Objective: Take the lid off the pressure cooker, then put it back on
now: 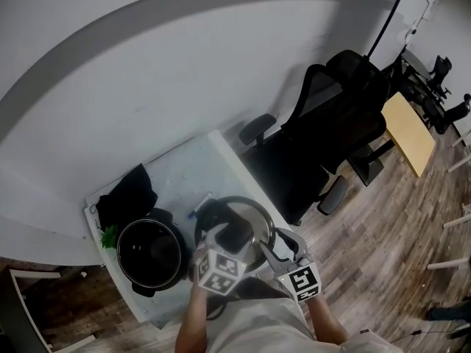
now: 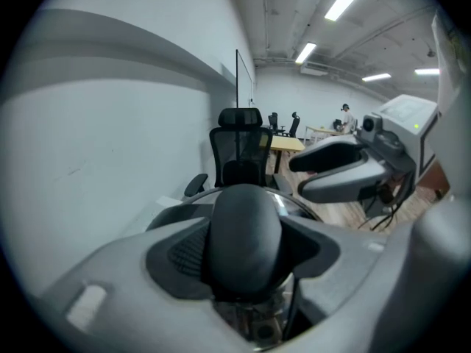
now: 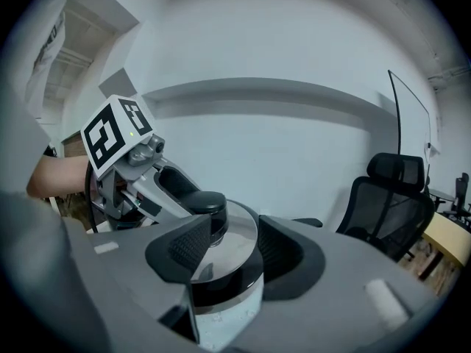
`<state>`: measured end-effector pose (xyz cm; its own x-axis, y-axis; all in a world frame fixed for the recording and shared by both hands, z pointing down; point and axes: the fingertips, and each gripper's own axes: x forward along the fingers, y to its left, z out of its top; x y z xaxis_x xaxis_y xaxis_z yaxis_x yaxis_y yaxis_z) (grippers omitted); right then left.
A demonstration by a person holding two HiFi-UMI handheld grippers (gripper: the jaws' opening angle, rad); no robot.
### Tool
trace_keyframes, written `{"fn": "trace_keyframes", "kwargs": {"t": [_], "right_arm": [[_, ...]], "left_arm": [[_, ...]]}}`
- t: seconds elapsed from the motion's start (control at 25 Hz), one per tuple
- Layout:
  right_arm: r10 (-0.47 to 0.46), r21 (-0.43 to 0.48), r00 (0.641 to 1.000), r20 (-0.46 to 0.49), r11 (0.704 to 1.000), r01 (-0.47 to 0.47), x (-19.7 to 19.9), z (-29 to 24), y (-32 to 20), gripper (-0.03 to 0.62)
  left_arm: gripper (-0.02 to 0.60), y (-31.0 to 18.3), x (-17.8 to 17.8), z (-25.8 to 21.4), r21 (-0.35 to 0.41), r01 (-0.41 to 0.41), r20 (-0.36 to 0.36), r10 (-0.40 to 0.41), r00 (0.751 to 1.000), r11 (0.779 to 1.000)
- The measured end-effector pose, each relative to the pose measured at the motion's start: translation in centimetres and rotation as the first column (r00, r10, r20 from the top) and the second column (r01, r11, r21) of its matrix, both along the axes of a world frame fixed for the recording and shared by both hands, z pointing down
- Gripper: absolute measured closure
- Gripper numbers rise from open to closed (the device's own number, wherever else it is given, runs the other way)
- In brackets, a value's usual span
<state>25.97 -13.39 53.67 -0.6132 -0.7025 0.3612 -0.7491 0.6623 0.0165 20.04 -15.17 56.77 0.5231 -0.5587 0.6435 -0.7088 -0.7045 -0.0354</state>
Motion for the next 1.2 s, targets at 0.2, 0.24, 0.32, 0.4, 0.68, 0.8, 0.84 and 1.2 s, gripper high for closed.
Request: {"fn": "trace_keyframes", "kwargs": {"t": [0.2, 0.24, 0.32, 0.4, 0.68, 0.8, 0.84, 1.2], "right_arm": [[-0.01, -0.03, 1.0, -0.017, 1.0, 0.009, 0.3, 2.9, 0.3, 0.405], [-0.014, -0.032, 1.0, -0.022, 0.999, 0.013, 0.3, 3.4, 0.4, 0.405], [-0.023, -0.033, 0.999, -0.032, 0.999, 0.022, 0.2, 4.5, 0.6, 0.405], [-0.029, -0.038, 0.999, -0.038, 0.999, 0.028, 0.1, 5.6, 0.6, 0.405], [-0.042, -0.072, 0.998, -0.053, 0.997, 0.039, -0.6, 9.1, 1.1, 0.405], [-0.042, -0.085, 0.997, -0.057, 0.996, 0.037, -0.7, 10.2, 1.3, 0.405], [-0.042, -0.088, 0.997, -0.058, 0.995, 0.037, -0.7, 10.5, 1.3, 0.405], [-0.038, -0.11, 0.997, -0.066, 0.994, 0.03, -0.5, 12.5, 1.4, 0.405]], "left_arm": [[0.305, 0.4, 0.3, 4.0, -0.016, 0.046, -0.004, -0.046, 0.999, 0.999], [0.305, 0.5, 0.2, 4.7, -0.019, 0.053, -0.003, -0.053, 0.999, 0.998], [0.305, 0.7, 0.0, 6.2, -0.024, 0.066, -0.004, -0.066, 0.998, 0.998], [0.305, 0.7, -0.2, 7.5, -0.025, 0.078, -0.01, -0.078, 0.997, 0.997], [0.306, 0.9, -0.7, 11.8, -0.03, 0.087, -0.004, -0.088, 0.996, 0.996], [0.306, 0.6, -0.8, 13.2, -0.024, 0.081, 0.001, -0.081, 0.997, 0.996], [0.305, 0.5, -0.9, 13.6, -0.023, 0.078, 0.003, -0.078, 0.997, 0.997], [0.307, 0.3, -0.7, 17.0, -0.04, 0.066, 0.009, -0.065, 0.998, 0.997]]}}
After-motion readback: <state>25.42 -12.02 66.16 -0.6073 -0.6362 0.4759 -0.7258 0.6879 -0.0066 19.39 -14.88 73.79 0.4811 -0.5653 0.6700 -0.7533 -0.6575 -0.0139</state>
